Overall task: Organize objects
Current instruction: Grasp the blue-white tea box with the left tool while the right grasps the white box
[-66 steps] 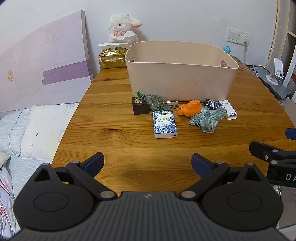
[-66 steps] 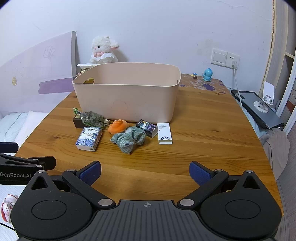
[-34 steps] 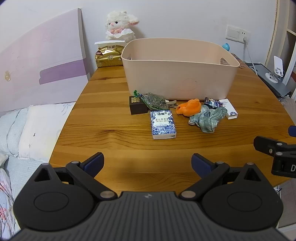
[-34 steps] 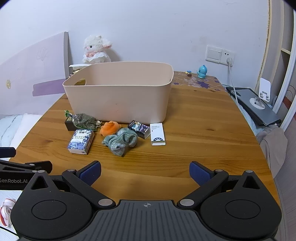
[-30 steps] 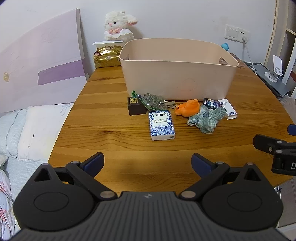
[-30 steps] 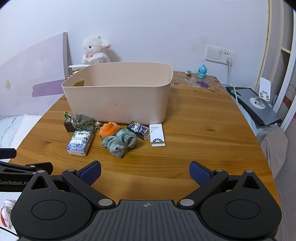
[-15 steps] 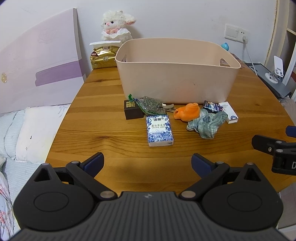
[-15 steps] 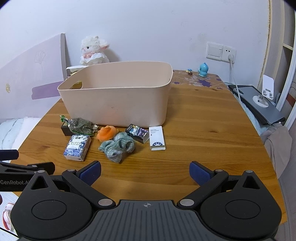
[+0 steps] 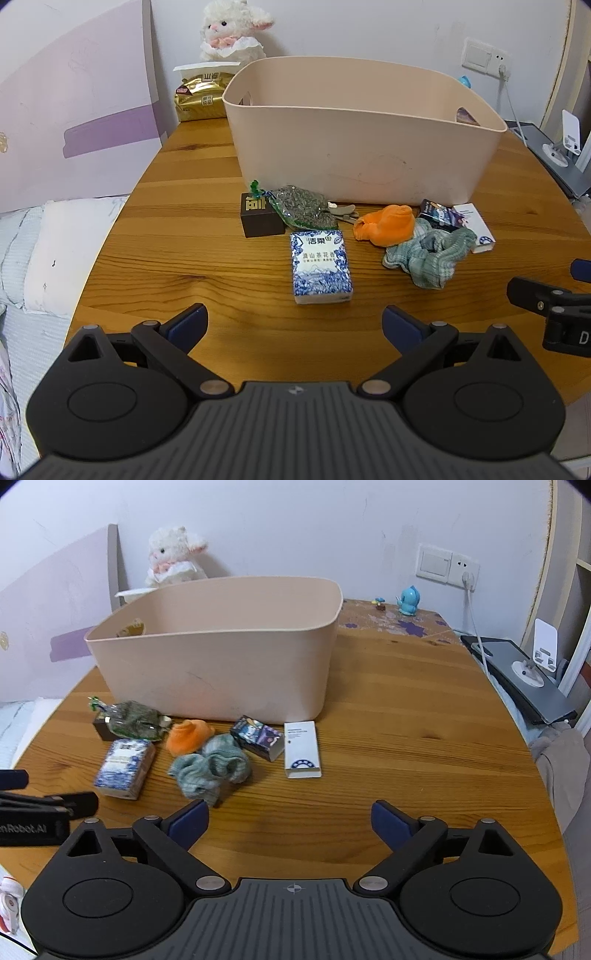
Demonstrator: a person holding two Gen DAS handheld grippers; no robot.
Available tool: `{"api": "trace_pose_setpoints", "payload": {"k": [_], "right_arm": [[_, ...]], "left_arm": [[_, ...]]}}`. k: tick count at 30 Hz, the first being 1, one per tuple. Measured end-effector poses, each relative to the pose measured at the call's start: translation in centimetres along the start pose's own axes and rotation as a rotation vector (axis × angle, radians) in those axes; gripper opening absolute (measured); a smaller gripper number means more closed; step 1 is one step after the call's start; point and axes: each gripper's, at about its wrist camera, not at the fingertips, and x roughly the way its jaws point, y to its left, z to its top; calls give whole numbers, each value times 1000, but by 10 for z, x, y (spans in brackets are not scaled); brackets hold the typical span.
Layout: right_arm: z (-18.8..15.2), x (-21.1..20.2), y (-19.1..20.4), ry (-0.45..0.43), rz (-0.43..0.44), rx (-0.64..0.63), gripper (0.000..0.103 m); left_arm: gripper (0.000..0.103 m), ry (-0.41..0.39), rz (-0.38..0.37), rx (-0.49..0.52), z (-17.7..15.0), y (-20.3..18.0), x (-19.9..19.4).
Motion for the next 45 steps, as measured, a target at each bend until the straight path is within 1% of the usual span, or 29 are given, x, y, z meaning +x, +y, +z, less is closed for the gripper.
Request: {"api": "trace_pose_setpoints", "payload": {"k": [2,7,10,12,17,18,19,20,22,26,28,29,30,31,32,33,34,36,41,45], "right_arm": [[2,10,-1,17,-8,0,94],[3,33,-3,51,-36,-21,88],[6,47,-5,70,-42,-31,82],[7,54,-8,76,-39,-30,82],[10,72,-7,75,-49,-69,79],[10,76,-8,77,-41,-69,78],[11,80,-9,81,-32,-67,76],[12,84,-9,83,-22,-63,75],[14,90,-10,71,-1,-48,74],[20,97,-7,41,2,-54,68],[21,98,-6,29,10,-56,56],[21,98,-6,23,12,-57,53],[20,97,-5,18,14,-60,45],[20,96,-4,14,17,-63,36],[19,95,-3,11,19,-70,31],[18,94,-2,10,17,-76,30],[19,94,-1,10,16,-85,29],[16,91,1,10,17,-96,28],[10,76,-3,9,42,-76,28],[7,56,-9,-17,46,-61,28]], "left_arm": [[101,-7,6,-14,3,1,6],[101,12,-12,-52,9,4,25],[101,20,7,-47,11,2,36],[101,32,17,-39,11,-1,45],[100,53,7,-18,10,-7,64],[98,57,7,-11,10,-8,68],[94,59,4,-9,10,-9,71],[94,61,-1,-10,10,-9,73],[92,49,-31,-30,11,-6,76],[91,43,-34,-30,14,-2,80],[92,44,-34,-20,15,-3,81],[92,44,-35,-22,15,-2,81],[92,44,-36,-18,16,-1,82],[90,41,-37,-16,16,0,82],[86,32,-38,-14,16,0,81],[76,20,-39,-13,16,1,80],[63,11,-39,-15,17,2,79],[48,8,-44,-16,19,4,78],[48,7,-46,13,19,7,78],[47,-8,-54,4,14,9,65]]}}
